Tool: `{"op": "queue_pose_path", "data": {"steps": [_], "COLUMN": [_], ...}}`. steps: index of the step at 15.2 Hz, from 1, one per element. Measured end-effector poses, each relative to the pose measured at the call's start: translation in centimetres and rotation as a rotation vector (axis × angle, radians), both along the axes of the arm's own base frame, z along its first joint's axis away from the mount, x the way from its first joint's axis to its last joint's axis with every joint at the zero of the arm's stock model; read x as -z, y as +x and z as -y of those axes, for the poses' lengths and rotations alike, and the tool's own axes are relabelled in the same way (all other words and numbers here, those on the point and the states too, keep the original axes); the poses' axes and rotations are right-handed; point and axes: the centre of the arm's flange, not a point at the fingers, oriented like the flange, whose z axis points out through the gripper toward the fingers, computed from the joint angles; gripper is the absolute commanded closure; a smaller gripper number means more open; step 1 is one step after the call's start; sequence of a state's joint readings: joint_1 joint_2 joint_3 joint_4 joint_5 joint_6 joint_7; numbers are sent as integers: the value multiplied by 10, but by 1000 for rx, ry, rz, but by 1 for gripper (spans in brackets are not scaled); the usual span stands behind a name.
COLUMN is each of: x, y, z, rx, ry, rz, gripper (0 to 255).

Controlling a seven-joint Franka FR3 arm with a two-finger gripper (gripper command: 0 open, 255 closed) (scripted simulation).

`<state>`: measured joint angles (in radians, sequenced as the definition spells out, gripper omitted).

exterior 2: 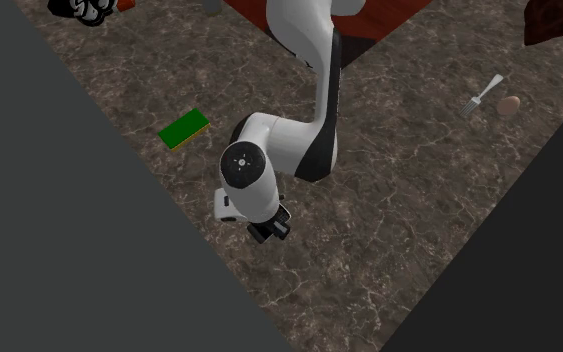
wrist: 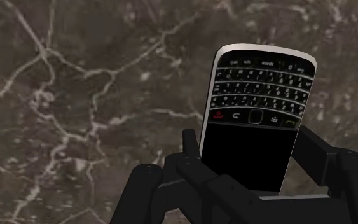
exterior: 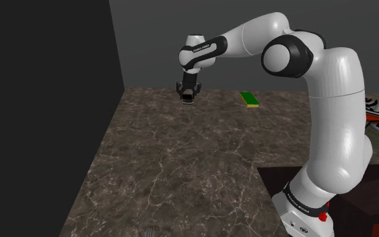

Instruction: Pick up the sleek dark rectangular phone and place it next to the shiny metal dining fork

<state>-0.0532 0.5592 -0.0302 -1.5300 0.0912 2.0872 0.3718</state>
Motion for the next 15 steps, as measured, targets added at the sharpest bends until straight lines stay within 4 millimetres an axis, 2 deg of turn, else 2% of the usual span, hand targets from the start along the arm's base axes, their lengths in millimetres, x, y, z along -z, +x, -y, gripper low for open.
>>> {"op": "queue_pose_path", "data": {"steps": [6,15], "x": [-6,-51], "y": [0,-1], "z": [0,0], "rx": [-1,0], "ry": [0,1], "rz": [-1,-1], "gripper": [255,255]}}
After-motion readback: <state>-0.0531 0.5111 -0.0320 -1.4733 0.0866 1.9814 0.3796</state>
